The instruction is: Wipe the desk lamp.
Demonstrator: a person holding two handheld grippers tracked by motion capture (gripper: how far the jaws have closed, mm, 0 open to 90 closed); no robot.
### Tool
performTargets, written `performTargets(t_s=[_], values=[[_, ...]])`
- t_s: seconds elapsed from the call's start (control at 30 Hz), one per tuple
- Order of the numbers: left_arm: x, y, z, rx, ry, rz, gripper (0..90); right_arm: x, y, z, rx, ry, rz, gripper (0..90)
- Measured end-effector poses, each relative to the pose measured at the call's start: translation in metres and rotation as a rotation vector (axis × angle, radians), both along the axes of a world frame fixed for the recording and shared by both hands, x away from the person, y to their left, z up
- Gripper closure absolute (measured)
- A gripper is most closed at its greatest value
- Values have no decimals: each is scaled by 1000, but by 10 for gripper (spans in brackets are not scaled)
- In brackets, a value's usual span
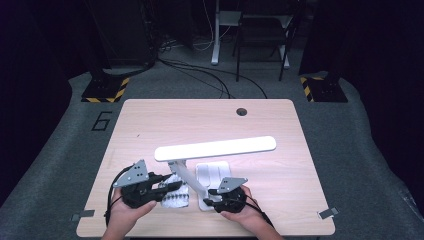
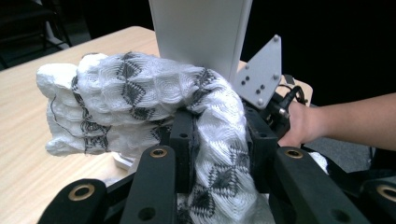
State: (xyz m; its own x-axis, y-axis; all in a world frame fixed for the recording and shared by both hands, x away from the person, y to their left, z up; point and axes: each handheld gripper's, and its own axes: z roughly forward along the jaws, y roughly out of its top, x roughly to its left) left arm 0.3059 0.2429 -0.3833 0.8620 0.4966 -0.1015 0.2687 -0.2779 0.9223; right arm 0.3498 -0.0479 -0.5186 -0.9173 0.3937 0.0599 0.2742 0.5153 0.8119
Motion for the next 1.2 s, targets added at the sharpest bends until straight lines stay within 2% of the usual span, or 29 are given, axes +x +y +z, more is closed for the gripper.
performTargets(t_s=[0.17, 0.23, 0.47, 0.7, 0.97, 1.1, 1.2], values=[[-1, 4, 13, 21, -31, 6, 703, -1, 0, 0, 0, 10, -4, 585], [-2, 6, 18, 9, -38, 11, 702, -1, 1, 0, 7, 11, -18, 586], [-4, 10, 33, 1, -63, 23, 702, 0, 0, 0, -1, 8, -4, 585], [-9, 18, 50, -27, -93, 47, 703, -1, 1, 0, 6, 12, -16, 585], [-12, 20, 59, -47, -114, 47, 703, -1, 1, 0, 8, 10, -18, 585], [-12, 20, 59, -48, -115, 45, 703, -1, 1, 0, 6, 1, -13, 585], [-11, 21, 56, -66, -108, 41, 703, 0, 0, 0, -5, -8, 0, 585]])
